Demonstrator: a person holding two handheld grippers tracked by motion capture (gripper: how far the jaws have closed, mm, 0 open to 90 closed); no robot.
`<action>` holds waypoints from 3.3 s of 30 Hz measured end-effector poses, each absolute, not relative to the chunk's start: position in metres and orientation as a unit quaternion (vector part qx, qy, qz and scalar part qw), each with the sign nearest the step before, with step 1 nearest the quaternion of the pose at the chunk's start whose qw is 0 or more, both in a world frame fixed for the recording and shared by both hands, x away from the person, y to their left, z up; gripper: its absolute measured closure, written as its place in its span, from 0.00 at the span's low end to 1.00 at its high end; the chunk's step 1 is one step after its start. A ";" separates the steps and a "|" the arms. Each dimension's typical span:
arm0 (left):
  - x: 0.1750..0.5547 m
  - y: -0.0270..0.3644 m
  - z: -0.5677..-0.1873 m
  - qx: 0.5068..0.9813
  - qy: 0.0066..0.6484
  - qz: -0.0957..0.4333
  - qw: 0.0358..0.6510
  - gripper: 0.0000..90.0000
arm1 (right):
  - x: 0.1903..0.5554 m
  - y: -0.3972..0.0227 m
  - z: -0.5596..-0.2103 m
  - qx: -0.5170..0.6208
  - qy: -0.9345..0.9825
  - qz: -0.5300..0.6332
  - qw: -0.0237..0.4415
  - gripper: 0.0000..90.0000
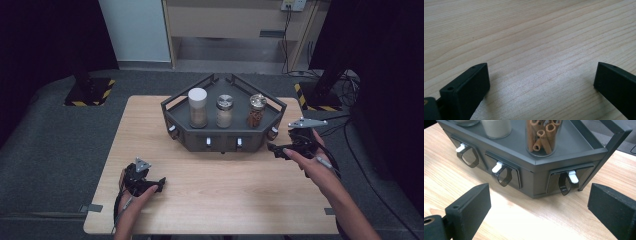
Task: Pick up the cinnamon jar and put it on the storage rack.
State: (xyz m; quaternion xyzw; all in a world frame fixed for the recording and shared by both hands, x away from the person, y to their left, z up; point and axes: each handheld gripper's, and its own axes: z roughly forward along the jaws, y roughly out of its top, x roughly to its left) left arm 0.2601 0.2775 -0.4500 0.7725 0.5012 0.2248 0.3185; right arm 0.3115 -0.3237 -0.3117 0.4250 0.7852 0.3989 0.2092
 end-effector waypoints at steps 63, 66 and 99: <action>0.260 0.277 -0.450 0.772 0.502 0.225 0.318 0.00 | 0.280 -0.306 -0.362 0.406 0.808 0.387 0.180 0.05; 0.260 0.277 -0.450 0.772 0.502 0.225 0.318 0.00 | 0.278 -0.303 -0.365 0.403 0.811 0.385 0.180 0.05; 0.260 0.277 -0.450 0.772 0.502 0.225 0.318 0.00 | 0.272 -0.266 -0.432 0.394 0.838 0.334 0.175 0.05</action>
